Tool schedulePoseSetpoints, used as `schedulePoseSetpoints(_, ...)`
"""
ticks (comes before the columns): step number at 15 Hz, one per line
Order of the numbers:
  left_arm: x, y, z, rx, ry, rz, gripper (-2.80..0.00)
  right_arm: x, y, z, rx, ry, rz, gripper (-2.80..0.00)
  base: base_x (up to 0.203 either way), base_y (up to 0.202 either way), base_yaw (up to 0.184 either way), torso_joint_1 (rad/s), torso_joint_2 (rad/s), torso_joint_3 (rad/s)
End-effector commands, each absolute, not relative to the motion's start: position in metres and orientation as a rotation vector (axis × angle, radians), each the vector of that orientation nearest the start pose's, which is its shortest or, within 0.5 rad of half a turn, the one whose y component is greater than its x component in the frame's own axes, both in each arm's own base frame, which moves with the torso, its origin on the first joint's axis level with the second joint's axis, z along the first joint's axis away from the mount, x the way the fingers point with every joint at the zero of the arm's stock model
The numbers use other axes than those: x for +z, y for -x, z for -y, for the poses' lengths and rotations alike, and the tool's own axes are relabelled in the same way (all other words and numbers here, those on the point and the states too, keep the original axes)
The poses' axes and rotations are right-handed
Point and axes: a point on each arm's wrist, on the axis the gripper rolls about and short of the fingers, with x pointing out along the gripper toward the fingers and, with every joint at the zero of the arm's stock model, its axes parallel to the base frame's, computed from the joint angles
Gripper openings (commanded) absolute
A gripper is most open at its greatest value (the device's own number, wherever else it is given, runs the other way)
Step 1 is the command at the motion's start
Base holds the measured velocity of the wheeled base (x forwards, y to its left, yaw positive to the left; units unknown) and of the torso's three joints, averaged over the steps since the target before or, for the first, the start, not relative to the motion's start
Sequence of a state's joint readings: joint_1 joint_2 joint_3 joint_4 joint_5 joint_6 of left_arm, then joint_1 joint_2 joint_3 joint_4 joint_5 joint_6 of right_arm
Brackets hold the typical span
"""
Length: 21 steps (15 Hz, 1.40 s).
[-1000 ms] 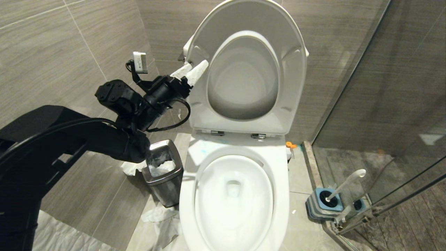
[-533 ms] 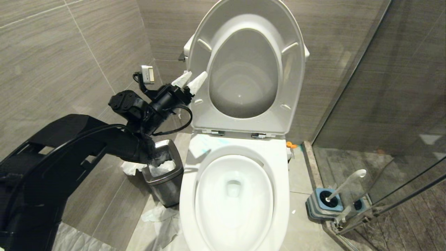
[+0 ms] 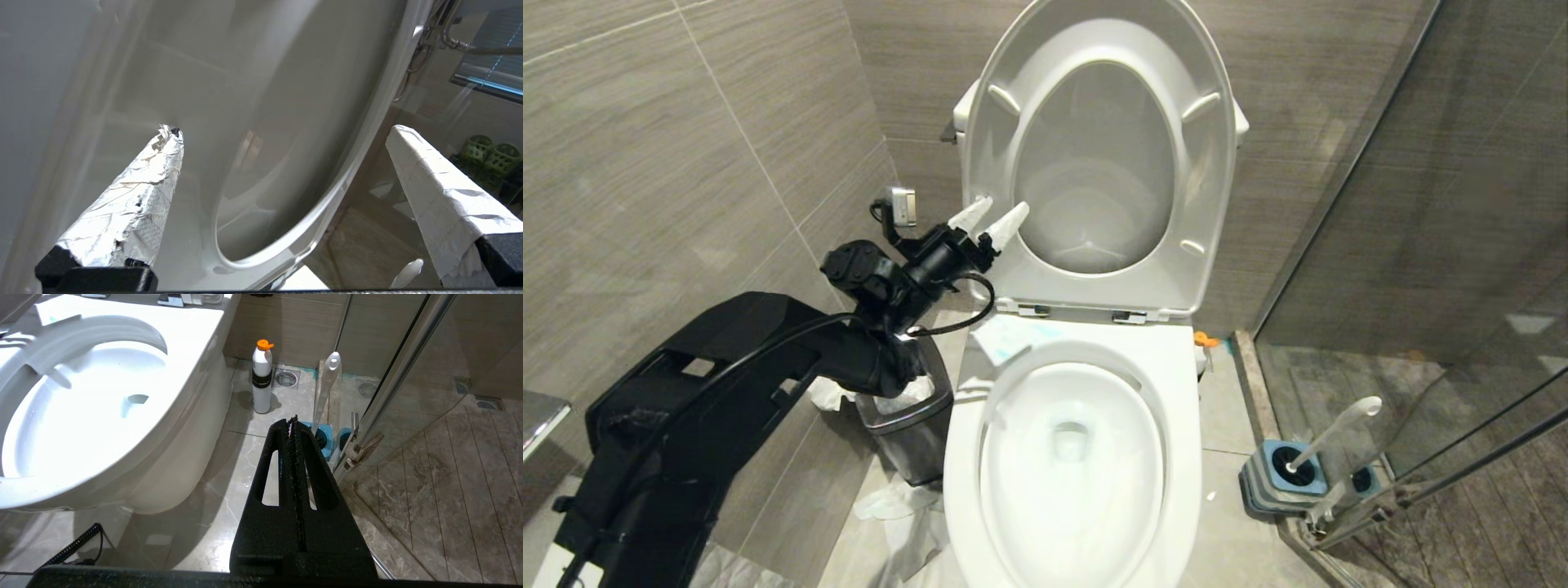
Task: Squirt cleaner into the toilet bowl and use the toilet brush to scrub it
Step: Use the left hand to lift the toilet lid slightly
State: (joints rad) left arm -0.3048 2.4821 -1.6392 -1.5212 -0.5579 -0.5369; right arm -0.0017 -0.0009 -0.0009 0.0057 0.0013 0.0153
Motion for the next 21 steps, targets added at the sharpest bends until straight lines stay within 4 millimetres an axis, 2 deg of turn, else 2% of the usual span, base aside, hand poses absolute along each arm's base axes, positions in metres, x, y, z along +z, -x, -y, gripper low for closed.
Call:
schedulePoseSetpoints(1,0.157,-0.464,0.16,-0.993,0.393,0.445,0.0,0.075,0.023,0.0,0.0,-0.015,-0.006,-2.8,0.0,0.0,0.0,0.0,0.0,0.0)
schedulePoseSetpoints(9,0.142,-0.479,0.166,-0.978,0.34,0.462,0.0,0.075,0.023,0.0,0.0,-0.015,-0.006,-2.8,0.0,0.0,0.0,0.0,0.0,0.0)
schedulePoseSetpoints(21,0.128,-0.482,0.173,-0.977,0.32,0.45,0.0,0.075,0.023,0.0,0.0,-0.015,-0.006,-2.8,0.0,0.0,0.0,0.0,0.0,0.0)
